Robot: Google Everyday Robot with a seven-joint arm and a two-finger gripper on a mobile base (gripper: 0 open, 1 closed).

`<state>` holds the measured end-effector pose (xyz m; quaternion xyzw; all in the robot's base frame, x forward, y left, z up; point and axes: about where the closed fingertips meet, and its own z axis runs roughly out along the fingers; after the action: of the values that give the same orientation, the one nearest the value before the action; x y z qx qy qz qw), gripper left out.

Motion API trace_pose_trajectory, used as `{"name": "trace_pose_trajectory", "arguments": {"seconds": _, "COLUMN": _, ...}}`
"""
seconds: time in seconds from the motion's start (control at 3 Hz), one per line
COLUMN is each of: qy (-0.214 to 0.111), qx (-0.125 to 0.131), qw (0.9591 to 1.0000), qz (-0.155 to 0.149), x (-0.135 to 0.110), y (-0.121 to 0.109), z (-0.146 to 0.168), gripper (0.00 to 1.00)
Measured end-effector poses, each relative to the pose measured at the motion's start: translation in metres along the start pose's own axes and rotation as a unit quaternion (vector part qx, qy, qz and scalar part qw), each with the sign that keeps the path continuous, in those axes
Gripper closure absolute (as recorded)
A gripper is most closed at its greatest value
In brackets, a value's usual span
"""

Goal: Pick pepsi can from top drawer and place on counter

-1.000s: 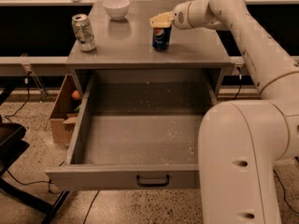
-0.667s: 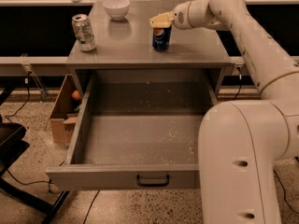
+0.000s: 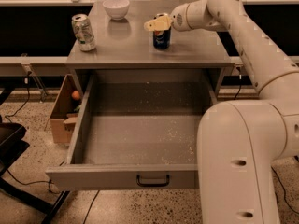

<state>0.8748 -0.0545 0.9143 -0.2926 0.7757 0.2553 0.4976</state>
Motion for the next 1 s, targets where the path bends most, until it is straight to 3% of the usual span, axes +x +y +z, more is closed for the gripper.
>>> {"name": "trace_pose_trajectory", "arguments": {"seconds": 0.33, "qy": 0.000, "qx": 0.000, "qw": 1.0000, "qz": 0.000, "x": 0.000, "y": 0.000, "z": 0.000, "gripper": 0.00}}
{"name": "trace_pose_trajectory", "arguments": {"seconds": 0.67, "qy": 0.017, "qx": 0.004, "qw": 0.9996, "qz": -0.021, "x": -0.020, "y": 0.005, "z": -0.016, "gripper": 0.00}}
{"name": "trace_pose_trajectory", "arguments": {"seconds": 1.0, "qy": 0.041, "qx": 0.022, "qw": 0.9979, "qz": -0.044, "x": -0.048, "y": 0.009, "z": -0.058, "gripper": 0.00}}
